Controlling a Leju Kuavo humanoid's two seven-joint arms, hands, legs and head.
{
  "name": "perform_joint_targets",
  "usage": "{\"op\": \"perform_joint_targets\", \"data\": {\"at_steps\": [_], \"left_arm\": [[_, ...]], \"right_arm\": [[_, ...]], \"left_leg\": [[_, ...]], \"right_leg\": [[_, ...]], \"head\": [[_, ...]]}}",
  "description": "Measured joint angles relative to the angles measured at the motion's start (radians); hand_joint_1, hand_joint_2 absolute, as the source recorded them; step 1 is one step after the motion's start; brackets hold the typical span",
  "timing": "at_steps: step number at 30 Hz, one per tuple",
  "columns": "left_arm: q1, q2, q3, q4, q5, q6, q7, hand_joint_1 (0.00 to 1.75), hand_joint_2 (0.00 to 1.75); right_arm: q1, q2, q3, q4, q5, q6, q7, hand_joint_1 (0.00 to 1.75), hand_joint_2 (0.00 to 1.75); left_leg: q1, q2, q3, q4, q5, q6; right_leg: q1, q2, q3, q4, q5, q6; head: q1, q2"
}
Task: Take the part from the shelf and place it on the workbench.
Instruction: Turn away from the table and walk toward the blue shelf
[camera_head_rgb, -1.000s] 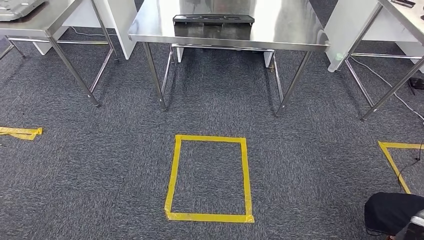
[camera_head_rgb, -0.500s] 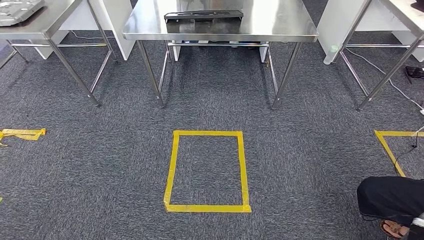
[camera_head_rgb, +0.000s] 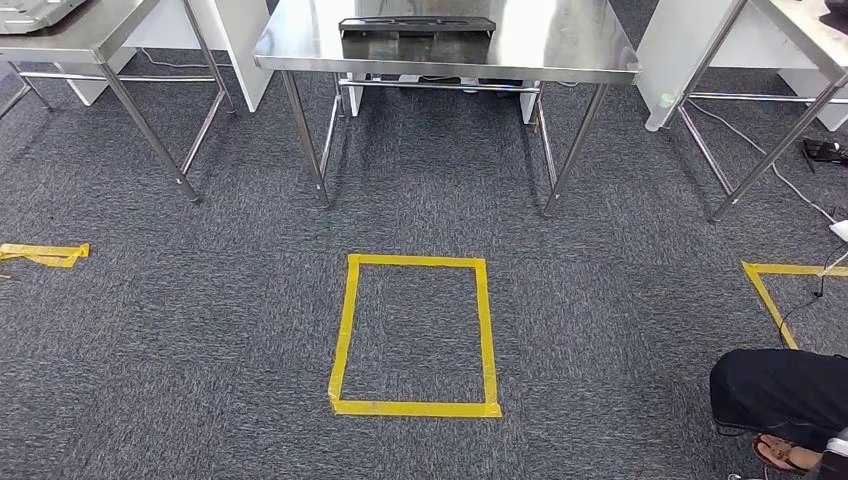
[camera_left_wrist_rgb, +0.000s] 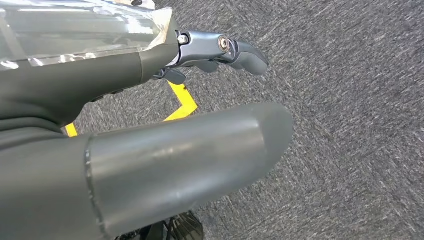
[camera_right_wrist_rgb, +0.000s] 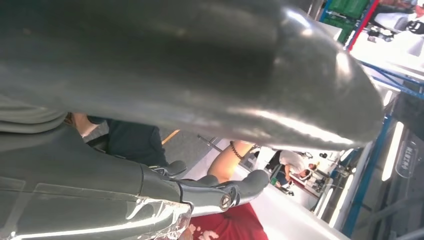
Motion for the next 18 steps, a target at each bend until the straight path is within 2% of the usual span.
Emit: {"op": "perform_joint_targets", "data": {"at_steps": [6,9,11,13,14,16,17,18], "left_arm": [[-0.002,0.001,0.0,0.001,-0.009,0.0,0.0,0.0,0.0],[-0.003,0.002,0.0,0.001,-0.01,0.0,0.0,0.0,0.0],[-0.004,0.003,0.0,0.001,-0.011,0.0,0.0,0.0,0.0],[-0.005,0.003,0.0,0.001,-0.012,0.0,0.0,0.0,0.0],[-0.005,0.003,0.0,0.002,-0.012,0.0,0.0,0.0,0.0],[-0.005,0.003,0.0,0.002,-0.013,0.0,0.0,0.0,0.0],[-0.005,0.003,0.0,0.002,-0.013,0.0,0.0,0.0,0.0],[-0.005,0.002,0.0,0.002,-0.014,0.0,0.0,0.0,0.0]], "right_arm": [[-0.003,0.001,-0.019,0.0,-0.031,0.033,0.011,0.0,0.0],[-0.003,0.002,-0.028,0.0,-0.035,0.04,0.016,0.0,0.0],[-0.003,0.002,-0.034,0.0,-0.036,0.042,0.016,0.0,0.0],[-0.003,0.002,-0.039,0.0,-0.037,0.043,0.016,0.0,0.0],[-0.003,0.001,-0.041,0.0,-0.037,0.044,0.016,0.0,0.0],[-0.003,0.001,-0.045,0.0,-0.037,0.048,0.017,0.0,0.0],[-0.003,0.001,-0.048,0.0,-0.037,0.05,0.017,0.0,0.0],[-0.003,0.002,-0.051,0.0,-0.037,0.051,0.017,0.0,0.0]], "left_leg": [[-0.012,0.0,-0.016,0.007,0.009,0.016],[-0.014,0.0,-0.023,0.012,0.012,0.023],[-0.011,0.004,-0.024,0.007,0.018,0.032],[-0.005,0.013,-0.026,-0.003,0.027,0.045],[-0.002,0.019,-0.029,-0.006,0.031,0.049],[-0.001,0.032,-0.037,-0.005,0.035,0.051],[-0.001,0.039,-0.041,-0.005,0.037,0.049],[-0.001,0.047,-0.043,-0.004,0.038,0.047]], "right_leg": [[-0.012,0.001,-0.008,-0.001,0.015,0.023],[-0.015,0.001,-0.014,-0.002,0.02,0.032],[-0.015,0.002,-0.021,0.001,0.021,0.037],[-0.014,0.004,-0.042,0.044,-0.008,0.034],[-0.014,0.005,-0.066,0.098,-0.039,0.03],[-0.015,0.005,-0.127,0.236,-0.105,0.024],[-0.016,0.005,-0.147,0.287,-0.124,0.026],[-0.018,0.004,-0.147,0.3,-0.127,0.033]], "head": [[0.0,0.0],[0.0,0.0],[0.0,0.0],[0.001,0.0],[0.002,0.0],[0.004,0.0],[0.004,0.0],[0.004,0.0]]}}
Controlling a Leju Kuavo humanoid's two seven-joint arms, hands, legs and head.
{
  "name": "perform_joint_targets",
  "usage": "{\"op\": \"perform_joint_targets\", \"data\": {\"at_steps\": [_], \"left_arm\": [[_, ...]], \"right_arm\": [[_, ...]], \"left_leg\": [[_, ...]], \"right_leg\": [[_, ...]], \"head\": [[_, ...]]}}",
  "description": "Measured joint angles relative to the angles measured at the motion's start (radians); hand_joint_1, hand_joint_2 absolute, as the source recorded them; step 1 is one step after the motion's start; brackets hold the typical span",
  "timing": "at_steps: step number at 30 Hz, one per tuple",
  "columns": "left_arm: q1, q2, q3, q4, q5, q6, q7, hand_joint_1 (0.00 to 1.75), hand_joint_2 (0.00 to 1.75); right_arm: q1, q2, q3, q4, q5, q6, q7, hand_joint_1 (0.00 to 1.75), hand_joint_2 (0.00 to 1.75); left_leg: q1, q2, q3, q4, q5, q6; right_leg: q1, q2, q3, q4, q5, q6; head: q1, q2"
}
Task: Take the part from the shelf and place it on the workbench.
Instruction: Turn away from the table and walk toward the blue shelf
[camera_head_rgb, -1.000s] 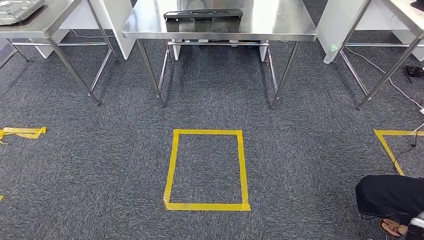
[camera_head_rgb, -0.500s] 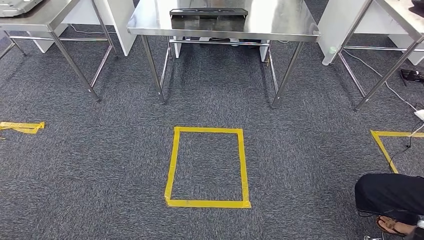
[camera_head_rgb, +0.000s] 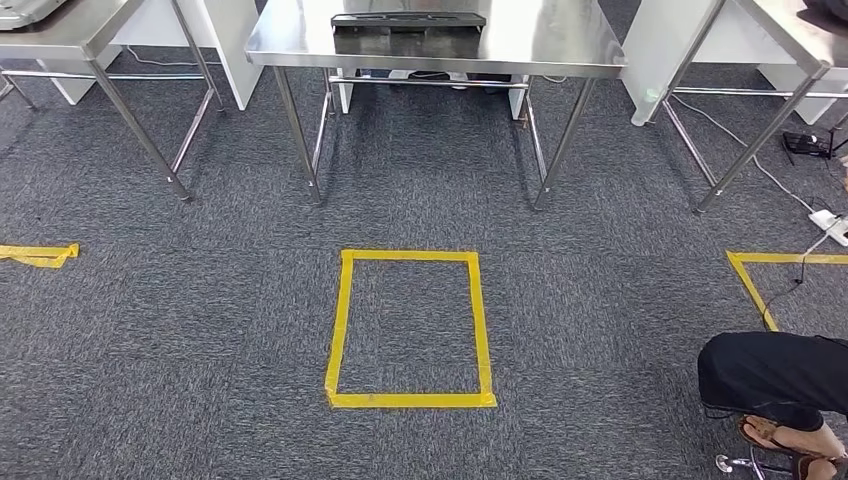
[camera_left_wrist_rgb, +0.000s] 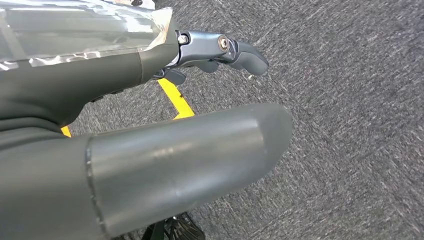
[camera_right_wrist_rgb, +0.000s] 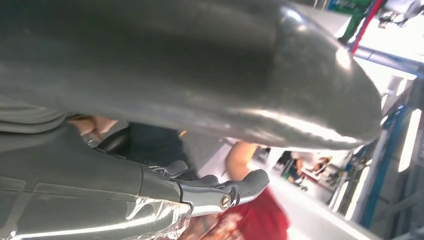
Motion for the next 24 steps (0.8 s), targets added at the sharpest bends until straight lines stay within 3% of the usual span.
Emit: {"op": "perform_joint_targets", "data": {"at_steps": [1,3,4,6,8,10,12,14,15,16,17,19,21,23,24], "left_arm": [[0.0,0.0,0.0,0.0,0.0,0.0,0.0,0.0,0.0],[-0.001,0.0,0.0,0.0,0.0,0.0,0.0,0.0,0.0],[-0.001,0.001,0.0,0.001,-0.001,0.0,0.0,0.0,0.0],[-0.002,0.004,0.0,0.002,-0.001,0.0,-0.001,0.0,0.0],[-0.004,0.004,0.0,0.003,-0.001,0.0,-0.002,0.0,0.0],[-0.004,0.004,0.0,0.004,0.001,0.001,-0.002,0.0,0.0],[-0.004,0.004,0.0,0.005,0.002,0.002,-0.003,0.0,0.0],[-0.004,0.004,0.0,0.005,0.001,0.002,-0.002,0.0,0.0],[-0.004,0.004,0.0,0.006,0.0,0.003,-0.001,0.0,0.0],[-0.004,0.004,0.0,0.006,-0.002,0.003,0.0,0.0,0.0],[-0.004,0.004,0.0,0.006,-0.003,0.003,0.001,0.0,0.0],[-0.004,0.005,0.0,0.007,-0.005,0.003,0.001,0.0,0.0],[-0.005,0.006,-0.001,0.008,-0.007,0.003,0.002,0.0,0.0],[-0.006,0.006,-0.001,0.008,-0.011,0.003,0.003,0.0,0.0],[-0.007,0.006,0.0,0.008,-0.013,0.003,0.003,0.0,0.0]], "right_arm": [[0.0,0.0,-0.002,0.0,0.0,0.001,0.0,0.0,0.0],[-0.001,-0.001,-0.005,0.0,0.001,0.001,0.0,0.0,0.0],[-0.003,-0.001,-0.005,0.0,0.001,0.001,0.001,0.0,0.0],[-0.004,0.0,-0.006,0.001,0.002,0.003,0.001,0.0,0.0],[-0.004,0.001,-0.009,0.001,0.002,0.006,0.0,0.0,0.0],[-0.004,0.001,-0.012,0.001,0.003,0.008,0.0,0.0,0.0],[-0.009,0.001,-0.013,0.004,0.005,0.006,0.0,0.0,0.0],[-0.014,0.0,-0.013,0.013,0.009,-0.006,-0.001,0.0,0.0],[-0.015,-0.002,-0.014,0.021,0.013,-0.015,-0.001,0.0,0.0],[-0.016,-0.004,-0.015,0.03,0.016,-0.025,-0.001,0.0,0.0],[-0.018,-0.008,-0.017,0.04,0.02,-0.036,-0.002,0.0,0.0],[-0.025,-0.018,-0.024,0.069,0.031,-0.062,0.0,0.0,0.0],[-0.039,-0.042,-0.036,0.127,0.049,-0.104,0.0,0.0,0.0],[-0.05,-0.076,-0.057,0.208,0.074,-0.159,-0.005,0.0,0.0],[-0.053,-0.092,-0.069,0.25,0.089,-0.188,-0.008,0.0,0.0]], "left_leg": [[0.001,0.008,-0.001,0.001,0.001,-0.003],[0.003,0.024,-0.002,0.006,0.0,-0.012],[0.003,0.032,-0.002,0.01,-0.002,-0.019],[-0.001,0.045,0.0,0.017,-0.005,-0.033],[0.003,0.056,0.001,0.019,-0.005,-0.042],[0.011,0.026,-0.011,0.051,-0.037,-0.054],[0.014,-0.024,-0.057,0.16,-0.11,-0.062],[0.015,-0.043,-0.111,0.287,-0.164,-0.062],[0.015,-0.045,-0.12,0.313,-0.165,-0.061],[0.015,-0.048,-0.109,0.297,-0.145,-0.058],[0.015,-0.053,-0.08,0.243,-0.11,-0.055],[0.019,-0.098,-0.011,0.103,-0.051,-0.049],[0.021,-0.136,0.02,0.034,-0.037,-0.047],[0.018,-0.123,0.019,0.025,-0.038,-0.042],[0.018,-0.11,0.018,0.02,-0.034,-0.036]], "right_leg": [[-0.002,-0.002,0.02,-0.027,0.013,0.01],[-0.007,-0.027,0.102,-0.171,0.062,0.03],[-0.006,-0.042,0.136,-0.235,0.083,0.033],[-0.003,-0.057,0.162,-0.294,0.104,0.022],[-0.003,-0.036,0.155,-0.29,0.109,0.005],[-0.008,-0.019,0.153,-0.289,0.116,-0.011],[-0.009,-0.002,0.149,-0.289,0.124,-0.026],[-0.005,0.018,0.142,-0.288,0.129,-0.033],[-0.003,0.03,0.141,-0.288,0.13,-0.035],[-0.002,0.043,0.141,-0.287,0.13,-0.035],[-0.002,0.056,0.143,-0.287,0.13,-0.035],[0.001,0.08,0.142,-0.284,0.13,-0.033],[0.004,0.103,0.13,-0.281,0.134,-0.023],[0.003,0.127,0.115,-0.284,0.141,-0.007],[0.002,0.122,0.109,-0.281,0.14,-0.001]], "head": [[0.0,0.0],[0.001,0.0],[0.002,0.0],[0.002,0.0],[0.001,0.0],[0.001,0.0],[0.0,0.0],[-0.001,0.0],[-0.001,0.0],[-0.001,0.0],[-0.001,0.0],[-0.001,0.0],[-0.001,0.0],[-0.001,0.0],[-0.001,0.0]]}}
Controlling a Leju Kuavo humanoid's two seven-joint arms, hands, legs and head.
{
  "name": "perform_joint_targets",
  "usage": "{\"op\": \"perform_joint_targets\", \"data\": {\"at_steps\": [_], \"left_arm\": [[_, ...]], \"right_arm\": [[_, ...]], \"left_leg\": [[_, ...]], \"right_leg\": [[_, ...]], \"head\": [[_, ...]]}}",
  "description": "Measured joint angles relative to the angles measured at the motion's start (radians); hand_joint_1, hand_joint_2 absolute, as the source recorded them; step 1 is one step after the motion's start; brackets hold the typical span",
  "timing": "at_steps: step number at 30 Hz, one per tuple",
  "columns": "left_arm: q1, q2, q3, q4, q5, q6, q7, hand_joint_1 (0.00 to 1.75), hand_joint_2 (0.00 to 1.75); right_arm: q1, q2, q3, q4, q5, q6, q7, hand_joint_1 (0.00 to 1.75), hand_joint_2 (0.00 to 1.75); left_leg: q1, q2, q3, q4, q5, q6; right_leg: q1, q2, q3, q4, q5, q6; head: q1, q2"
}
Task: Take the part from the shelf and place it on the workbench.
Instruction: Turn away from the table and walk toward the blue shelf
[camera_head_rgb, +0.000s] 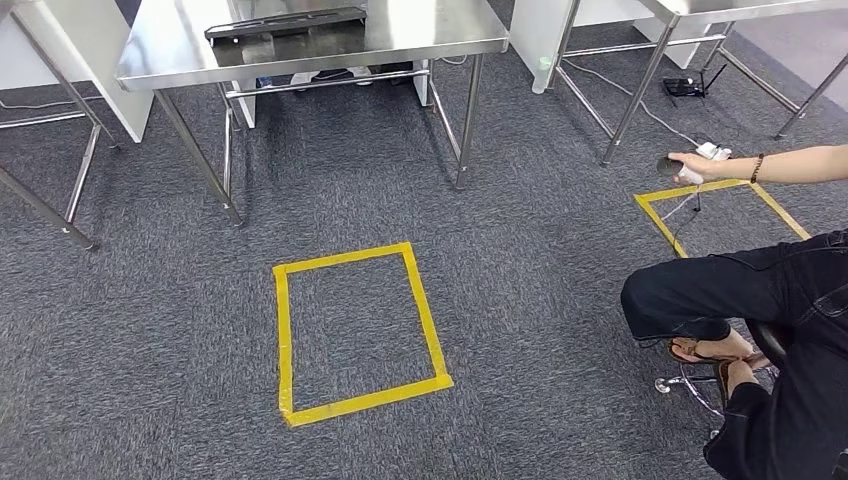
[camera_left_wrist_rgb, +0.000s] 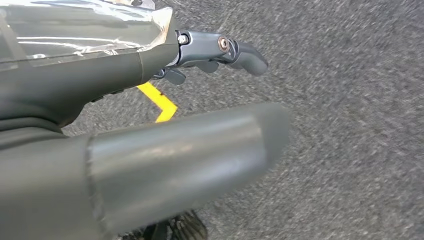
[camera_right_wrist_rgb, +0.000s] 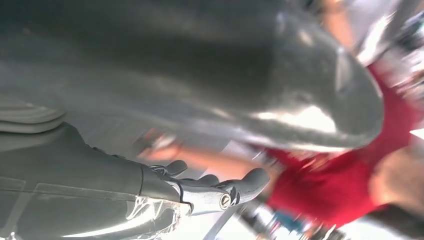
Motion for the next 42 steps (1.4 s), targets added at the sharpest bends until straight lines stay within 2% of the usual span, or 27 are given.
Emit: {"op": "perform_joint_targets", "data": {"at_steps": [2,4,6,7,8,9,11,13,15,17,19,21,22,23,24,25,27,28,30,31,32,34,36,37,38,40,42], "left_arm": [[0.001,0.0,0.0,0.0,-0.007,0.001,-0.001,0.0,0.0],[0.005,0.0,-0.001,0.001,-0.021,0.009,-0.002,0.0,0.0],[0.01,0.0,-0.007,0.002,-0.038,0.019,-0.001,0.0,0.0],[0.011,-0.001,-0.011,0.003,-0.044,0.022,-0.001,0.0,0.0],[0.012,-0.001,-0.014,0.004,-0.049,0.023,0.0,0.0,0.44],[0.012,-0.002,-0.017,0.006,-0.053,0.023,0.0,0.0,0.87],[0.013,-0.003,-0.024,0.008,-0.07,0.026,0.0,0.0,1.75],[0.014,-0.004,-0.036,0.012,-0.088,0.031,0.004,0.0,1.75],[0.013,-0.006,-0.045,0.015,-0.096,0.036,0.011,0.0,1.75],[0.015,-0.008,-0.049,0.018,-0.094,0.043,0.017,0.0,1.75],[0.019,-0.01,-0.049,0.02,-0.09,0.053,0.021,0.0,1.75],[0.022,-0.011,-0.05,0.023,-0.092,0.07,0.033,0.0,1.75],[0.022,-0.012,-0.05,0.024,-0.096,0.08,0.044,0.0,1.75],[0.022,-0.013,-0.051,0.025,-0.102,0.088,0.055,0.0,1.75],[0.023,-0.014,-0.053,0.025,-0.109,0.095,0.067,0.0,1.75],[0.023,-0.015,-0.055,0.026,-0.114,0.102,0.08,0.0,1.75],[0.022,-0.016,-0.058,0.027,-0.122,0.112,0.102,0.0,1.75],[0.021,-0.017,-0.06,0.029,-0.125,0.116,0.112,0.0,1.31],[0.019,-0.021,-0.064,0.031,-0.133,0.121,0.125,0.0,0.44],[0.017,-0.023,-0.067,0.031,-0.136,0.122,0.13,0.0,0.0],[0.016,-0.024,-0.07,0.031,-0.142,0.121,0.135,0.0,0.0],[0.016,-0.025,-0.075,0.032,-0.153,0.111,0.149,0.0,0.0],[0.017,-0.024,-0.083,0.032,-0.171,0.104,0.165,0.0,0.0],[0.017,-0.024,-0.089,0.032,-0.181,0.103,0.172,0.0,0.0],[0.016,-0.024,-0.095,0.032,-0.19,0.103,0.18,0.0,0.0],[0.014,-0.025,-0.105,0.032,-0.2,0.103,0.193,0.0,0.0],[0.014,-0.024,-0.113,0.033,-0.206,0.104,0.202,0.0,0.0]], "right_arm": [[-0.011,-0.035,-0.022,0.099,0.04,-0.07,0.011,0.0,0.0],[-0.029,-0.071,-0.036,0.221,0.094,-0.15,0.052,0.0,0.0],[-0.038,-0.101,-0.045,0.364,0.146,-0.233,0.116,0.0,0.0],[-0.04,-0.112,-0.049,0.437,0.172,-0.276,0.16,0.0,0.0],[-0.04,-0.122,-0.051,0.507,0.196,-0.313,0.205,0.0,0.0],[-0.042,-0.13,-0.052,0.567,0.22,-0.341,0.25,0.0,0.0],[-0.052,-0.139,-0.05,0.669,0.266,-0.365,0.351,0.0,0.0],[-0.059,-0.137,-0.041,0.752,0.314,-0.362,0.479,0.0,0.0],[-0.058,-0.129,-0.025,0.819,0.36,-0.347,0.601,0.0,0.0],[-0.058,-0.117,-0.006,0.865,0.398,-0.328,0.668,0.0,0.0],[-0.06,-0.105,0.017,0.899,0.431,-0.311,0.697,0.0,0.0],[-0.061,-0.094,0.045,0.925,0.471,-0.295,0.732,0.0,0.0],[-0.06,-0.089,0.059,0.936,0.49,-0.288,0.752,0.0,0.0],[-0.059,-0.085,0.073,0.944,0.508,-0.282,0.77,0.0,0.0],[-0.059,-0.081,0.085,0.951,0.522,-0.277,0.783,0.0,0.0],[-0.059,-0.077,0.098,0.957,0.534,-0.271,0.791,0.0,0.0],[-0.063,-0.072,0.121,0.965,0.553,-0.264,0.796,0.0,0.0],[-0.064,-0.071,0.132,0.967,0.561,-0.262,0.795,0.0,0.0],[-0.064,-0.07,0.15,0.971,0.573,-0.26,0.787,0.0,0.0],[-0.063,-0.07,0.158,0.973,0.581,-0.261,0.782,0.0,0.0],[-0.064,-0.071,0.167,0.974,0.588,-0.263,0.775,0.0,0.0],[-0.068,-0.072,0.183,0.976,0.6,-0.27,0.764,0.0,0.0],[-0.071,-0.073,0.192,0.978,0.6,-0.276,0.753,0.0,0.0],[-0.069,-0.074,0.194,0.979,0.597,-0.278,0.748,0.0,0.0],[-0.067,-0.074,0.194,0.98,0.594,-0.28,0.745,0.0,0.0],[-0.065,-0.075,0.194,0.98,0.588,-0.282,0.743,0.0,0.0],[-0.067,-0.075,0.194,0.981,0.584,-0.283,0.744,0.0,0.0]], "left_leg": [[0.002,0.029,0.001,-0.011,0.008,0.015],[-0.001,0.061,-0.002,-0.013,0.01,0.022],[-0.004,0.091,-0.004,-0.013,0.009,0.022],[-0.005,0.103,-0.004,-0.013,0.009,0.022],[-0.006,0.115,-0.004,-0.013,0.009,0.022],[-0.006,0.127,-0.002,-0.013,0.008,0.021],[-0.012,0.148,0.005,-0.012,0.004,0.014],[-0.016,0.167,0.013,-0.012,0.0,0.003],[-0.014,0.177,0.019,-0.01,-0.005,-0.009],[-0.009,0.138,0.006,0.028,-0.04,-0.021],[-0.005,0.083,-0.045,0.145,-0.112,-0.028],[-0.004,0.065,-0.1,0.263,-0.158,-0.03],[-0.004,0.063,-0.109,0.278,-0.152,-0.03],[-0.003,0.061,-0.098,0.251,-0.124,-0.03],[-0.001,0.055,-0.072,0.192,-0.085,-0.028],[0.002,0.033,-0.041,0.123,-0.05,-0.026],[0.007,-0.01,-0.002,0.026,-0.015,-0.022],[0.006,-0.022,0.003,0.01,-0.014,-0.02],[0.001,-0.003,0.003,0.005,-0.011,-0.01],[0.001,0.008,0.004,0.001,-0.008,-0.003],[0.002,0.021,0.004,-0.003,-0.004,0.004],[0.001,0.05,0.004,-0.007,-0.002,0.014],[-0.001,0.08,0.002,-0.006,-0.003,0.016],[-0.001,0.092,0.002,-0.006,-0.003,0.016],[-0.001,0.103,0.003,-0.006,-0.003,0.016],[-0.001,0.123,0.007,-0.006,-0.006,0.011],[-0.006,0.139,0.015,-0.006,-0.011,0.001]], "right_leg": [[0.004,-0.045,-0.03,0.051,-0.029,0.002],[0.006,-0.096,-0.092,0.177,-0.089,-0.005],[0.004,-0.11,-0.138,0.281,-0.126,-0.002],[0.003,-0.113,-0.134,0.281,-0.122,0.004],[0.002,-0.119,-0.108,0.237,-0.104,0.013],[0.002,-0.134,-0.063,0.16,-0.078,0.02],[0.008,-0.18,0.013,0.023,-0.032,0.02],[0.015,-0.196,0.031,-0.014,-0.016,0.007],[0.01,-0.174,0.03,-0.014,-0.011,-0.007],[-0.001,-0.153,0.03,-0.017,-0.003,-0.021],[-0.003,-0.131,0.027,-0.016,0.003,-0.032],[-0.001,-0.107,0.023,-0.014,0.005,-0.037],[0.0,-0.094,0.022,-0.013,0.006,-0.038],[0.0,-0.081,0.022,-0.011,0.006,-0.037],[0.0,-0.068,0.022,-0.008,0.005,-0.037],[0.0,-0.056,0.021,-0.005,0.005,-0.036],[0.004,-0.033,0.011,0.002,0.004,-0.028],[0.005,-0.022,0.004,0.004,0.005,-0.022],[0.003,-0.006,-0.01,0.005,0.009,-0.007],[0.003,-0.018,-0.018,0.012,0.006,-0.002],[0.004,-0.04,-0.032,0.037,-0.008,0.0],[0.006,-0.093,-0.087,0.148,-0.063,-0.004],[0.005,-0.108,-0.148,0.28,-0.115,-0.002],[0.003,-0.11,-0.158,0.305,-0.12,0.003],[0.002,-0.113,-0.145,0.285,-0.108,0.013],[-0.002,-0.141,-0.064,0.138,-0.055,0.031],[0.002,-0.178,0.0,0.02,-0.014,0.028]], "head": [[0.005,0.0],[0.01,0.0],[0.01,0.0],[0.01,0.0],[0.01,0.0],[0.01,0.0],[0.01,0.0],[0.008,0.0],[0.007,0.0],[0.006,0.0],[0.005,0.0],[0.005,0.0],[0.005,0.0],[0.005,0.0],[0.004,0.0],[0.004,0.0],[0.004,0.0],[0.004,0.0],[0.004,0.0],[0.004,0.0],[0.007,0.0],[0.012,0.0],[0.014,0.0],[0.014,0.0],[0.014,0.0],[0.015,0.0],[0.014,0.0]]}}
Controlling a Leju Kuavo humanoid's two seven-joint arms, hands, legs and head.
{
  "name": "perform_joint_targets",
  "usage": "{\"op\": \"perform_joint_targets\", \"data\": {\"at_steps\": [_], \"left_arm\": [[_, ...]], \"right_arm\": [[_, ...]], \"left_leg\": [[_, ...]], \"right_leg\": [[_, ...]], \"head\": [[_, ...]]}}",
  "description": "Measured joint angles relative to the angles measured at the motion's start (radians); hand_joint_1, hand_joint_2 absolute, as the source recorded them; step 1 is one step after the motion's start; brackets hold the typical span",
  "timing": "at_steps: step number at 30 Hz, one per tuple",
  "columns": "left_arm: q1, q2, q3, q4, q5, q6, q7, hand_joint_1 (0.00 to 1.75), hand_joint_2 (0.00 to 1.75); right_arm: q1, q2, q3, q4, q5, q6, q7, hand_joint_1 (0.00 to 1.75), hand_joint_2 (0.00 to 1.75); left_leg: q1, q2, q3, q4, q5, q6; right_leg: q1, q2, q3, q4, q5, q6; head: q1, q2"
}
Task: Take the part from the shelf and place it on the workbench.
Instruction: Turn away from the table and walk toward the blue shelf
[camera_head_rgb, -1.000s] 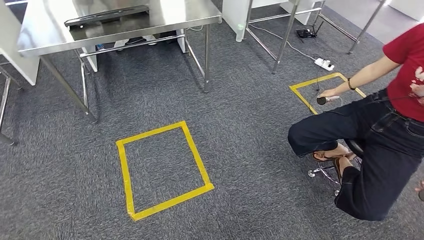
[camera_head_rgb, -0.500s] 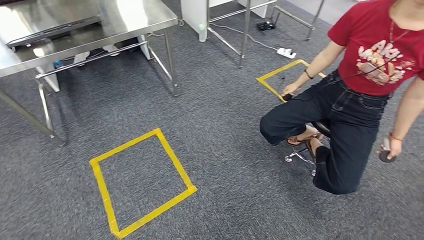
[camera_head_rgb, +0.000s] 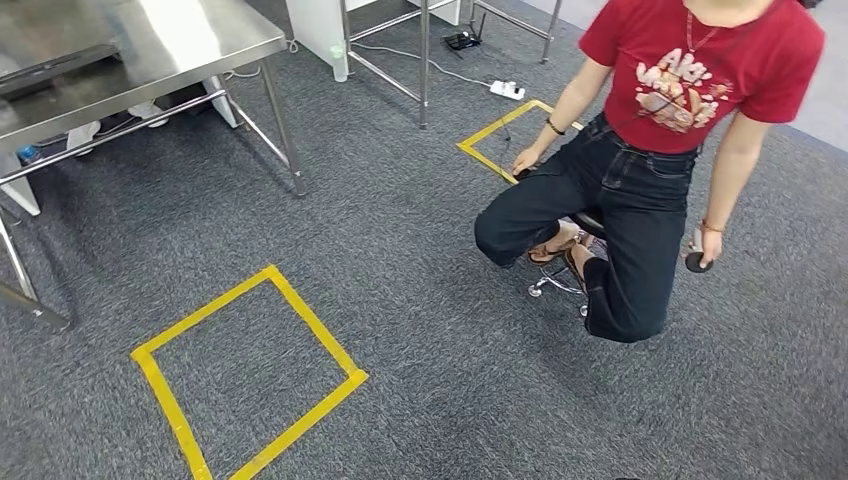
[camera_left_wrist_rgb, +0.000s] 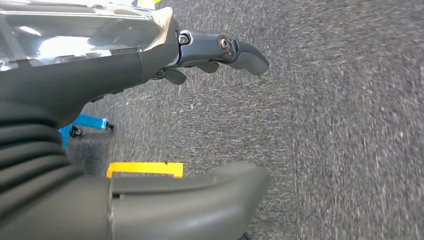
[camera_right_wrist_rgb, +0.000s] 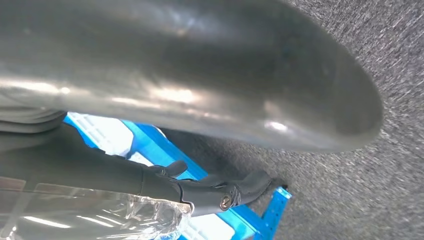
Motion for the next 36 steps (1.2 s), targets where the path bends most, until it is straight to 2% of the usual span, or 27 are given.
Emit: {"op": "perform_joint_targets", "data": {"at_steps": [1,3,5,6,8,9,10,11,12,13,14,15,16,17,19,20,21,23,25,26,27,28,30,32,33,34,36], "left_arm": [[0.0,0.0,-0.003,0.0,-0.001,0.0,0.002,0.0,0.0],[-0.002,0.001,-0.008,0.0,-0.003,0.001,0.004,0.0,0.0],[-0.004,0.0,-0.012,0.0,-0.004,0.001,0.005,0.0,0.0],[-0.003,0.0,-0.013,0.0,-0.004,0.001,0.006,0.0,0.0],[-0.001,0.0,-0.016,0.0,-0.006,0.001,0.01,0.0,0.0],[0.0,0.001,-0.018,0.0,-0.009,0.002,0.013,0.0,0.0],[0.001,0.001,-0.019,0.001,-0.012,0.003,0.018,0.0,0.0],[0.002,0.001,-0.021,0.001,-0.017,0.003,0.023,0.0,0.0],[0.002,0.001,-0.024,0.002,-0.022,0.003,0.027,0.0,0.0],[0.002,0.001,-0.027,0.002,-0.026,0.004,0.029,0.0,0.0],[0.001,0.001,-0.03,0.002,-0.031,0.005,0.031,0.0,0.0],[0.001,0.001,-0.033,0.002,-0.035,0.006,0.03,0.0,0.0],[0.0,0.001,-0.035,0.003,-0.037,0.008,0.03,0.0,0.0],[-0.001,0.001,-0.036,0.003,-0.039,0.011,0.03,0.0,0.0],[-0.002,0.001,-0.038,0.003,-0.041,0.019,0.03,0.0,0.0],[-0.004,0.002,-0.039,0.003,-0.043,0.023,0.03,0.0,0.0],[-0.004,0.002,-0.041,0.003,-0.045,0.027,0.03,0.0,0.0],[-0.004,0.003,-0.044,0.003,-0.049,0.033,0.032,0.0,0.0],[-0.003,0.004,-0.045,0.003,-0.052,0.036,0.037,0.0,0.0],[-0.003,0.004,-0.045,0.003,-0.054,0.038,0.039,0.0,0.0],[-0.004,0.003,-0.046,0.003,-0.057,0.039,0.041,0.0,0.0],[-0.005,0.003,-0.048,0.003,-0.059,0.039,0.041,0.0,0.0],[-0.007,0.002,-0.053,0.003,-0.066,0.04,0.042,0.0,0.0],[-0.01,0.002,-0.058,0.003,-0.074,0.041,0.042,0.0,0.0],[-0.012,0.002,-0.061,0.003,-0.079,0.041,0.042,0.0,0.0],[-0.014,0.002,-0.064,0.003,-0.084,0.041,0.042,0.0,0.0],[-0.017,0.002,-0.07,0.003,-0.09,0.041,0.042,0.0,0.0]], "right_arm": [[-0.001,0.0,0.0,0.001,-0.001,-0.001,0.0,0.0,0.0],[0.0,0.001,0.0,0.003,-0.001,-0.002,0.0,0.0,0.0],[0.002,0.002,0.0,0.006,-0.001,-0.002,0.001,0.0,0.0],[0.002,0.002,0.0,0.006,-0.001,-0.002,0.001,0.0,0.0],[0.001,0.002,0.0,0.007,0.001,-0.002,0.004,0.0,0.0],[0.002,0.002,0.0,0.008,0.003,-0.001,0.008,0.0,0.0],[0.003,0.003,0.001,0.008,0.007,0.001,0.015,0.0,0.0],[0.004,0.003,0.002,0.01,0.013,0.003,0.024,0.0,0.0],[0.005,0.005,0.004,0.012,0.018,0.005,0.034,0.0,0.0],[0.006,0.007,0.007,0.014,0.024,0.007,0.045,0.0,0.0],[0.005,0.009,0.011,0.015,0.028,0.007,0.054,0.0,0.0],[0.003,0.012,0.014,0.015,0.032,0.005,0.063,0.0,0.0],[0.002,0.014,0.017,0.015,0.035,0.003,0.068,0.0,0.0],[0.002,0.016,0.019,0.016,0.036,0.0,0.072,0.0,0.0],[0.005,0.019,0.02,0.016,0.036,-0.006,0.073,0.0,0.0],[0.006,0.02,0.02,0.016,0.034,-0.009,0.072,0.0,0.0],[0.005,0.02,0.02,0.016,0.033,-0.011,0.069,0.0,0.0],[0.002,0.019,0.02,0.016,0.028,-0.015,0.063,0.0,0.0],[0.001,0.017,0.02,0.016,0.02,-0.018,0.059,0.0,0.0],[0.003,0.017,0.02,0.016,0.014,-0.019,0.06,0.0,0.0],[0.004,0.018,0.019,0.016,0.008,-0.021,0.063,0.0,0.0],[0.005,0.018,0.018,0.016,0.001,-0.023,0.066,0.0,0.0],[0.001,0.02,0.016,0.016,-0.011,-0.028,0.075,0.0,0.0],[-0.002,0.023,0.013,0.016,-0.016,-0.033,0.083,0.0,0.0],[-0.003,0.025,0.013,0.016,-0.017,-0.035,0.087,0.0,0.0],[-0.002,0.027,0.012,0.016,-0.018,-0.037,0.091,0.0,0.0],[-0.002,0.031,0.011,0.016,-0.018,-0.042,0.097,0.0,0.0]], "left_leg": [[-0.003,0.007,0.004,0.0,-0.002,-0.005],[-0.003,0.02,0.012,-0.003,-0.005,-0.017],[0.002,-0.004,0.007,0.017,-0.026,-0.028],[0.005,-0.027,-0.008,0.055,-0.054,-0.032],[0.007,-0.067,-0.066,0.184,-0.126,-0.035],[0.007,-0.074,-0.097,0.248,-0.151,-0.035],[0.007,-0.076,-0.116,0.284,-0.156,-0.035],[0.008,-0.077,-0.118,0.282,-0.139,-0.035],[0.009,-0.08,-0.101,0.239,-0.104,-0.034],[0.012,-0.092,-0.071,0.17,-0.062,-0.033],[0.016,-0.116,-0.042,0.103,-0.033,-0.032],[0.018,-0.136,-0.02,0.053,-0.015,-0.031],[0.018,-0.153,-0.01,0.028,-0.01,-0.028],[0.015,-0.157,-0.01,0.022,-0.013,-0.024],[0.012,-0.134,-0.011,0.017,-0.007,-0.011],[0.012,-0.122,-0.01,0.014,-0.004,-0.002],[0.013,-0.109,-0.01,0.01,-0.001,0.005],[0.01,-0.081,-0.011,0.007,0.001,0.013],[0.008,-0.053,-0.012,0.008,0.0,0.014],[0.008,-0.041,-0.012,0.008,0.0,0.014],[0.008,-0.03,-0.011,0.008,-0.001,0.013],[0.008,-0.02,-0.009,0.008,-0.002,0.011],[0.003,-0.003,-0.004,0.009,-0.007,0.003],[-0.002,0.012,0.002,0.008,-0.01,-0.007],[-0.002,0.019,0.005,0.006,-0.011,-0.013],[0.001,0.021,0.006,0.007,-0.013,-0.019],[0.005,-0.01,-0.005,0.04,-0.043,-0.029]], "right_leg": [[0.003,-0.009,0.008,-0.018,0.007,-0.008],[0.006,0.008,0.004,-0.016,0.011,-0.027],[-0.003,0.026,0.007,-0.02,0.016,-0.043],[-0.008,0.035,0.009,-0.022,0.02,-0.052],[-0.008,0.054,0.008,-0.022,0.023,-0.061],[-0.005,0.065,0.007,-0.022,0.023,-0.062],[-0.004,0.077,0.007,-0.022,0.023,-0.062],[-0.003,0.089,0.008,-0.021,0.023,-0.062],[-0.003,0.102,0.01,-0.019,0.023,-0.062],[-0.003,0.115,0.011,-0.017,0.022,-0.061],[-0.001,0.126,0.01,-0.014,0.021,-0.059],[0.002,0.137,0.005,-0.01,0.021,-0.055],[0.003,0.148,-0.001,-0.008,0.021,-0.051],[0.003,0.158,-0.007,-0.007,0.024,-0.044],[-0.001,0.169,-0.021,-0.006,0.028,-0.031],[-0.001,0.154,-0.032,0.008,0.021,-0.028],[0.001,0.131,-0.052,0.043,0.004,-0.029],[0.004,0.082,-0.115,0.171,-0.052,-0.035],[0.002,0.069,-0.17,0.287,-0.09,-0.033],[0.001,0.067,-0.172,0.295,-0.088,-0.026],[-0.001,0.062,-0.15,0.257,-0.07,-0.017],[-0.002,0.049,-0.109,0.183,-0.043,-0.009],[0.002,0.007,-0.029,0.038,0.001,-0.007],[0.009,-0.009,-0.007,-0.008,0.014,-0.02],[0.012,0.002,-0.009,-0.008,0.016,-0.027],[0.007,0.011,-0.011,-0.009,0.019,-0.035],[-0.002,0.03,-0.007,-0.014,0.025,-0.051]], "head": [[-0.001,0.0],[-0.003,0.0],[-0.006,0.0],[-0.008,0.0],[-0.011,0.0],[-0.011,0.0],[-0.012,0.0],[-0.012,0.0],[-0.012,0.0],[-0.012,0.0],[-0.012,0.0],[-0.011,0.0],[-0.011,0.0],[-0.011,0.0],[-0.011,0.0],[-0.01,0.0],[-0.008,0.0],[-0.004,0.0],[-0.003,0.0],[-0.003,0.0],[-0.003,0.0],[-0.003,0.0],[-0.003,0.0],[-0.005,0.0],[-0.007,0.0],[-0.008,0.0],[-0.009,0.0]]}}
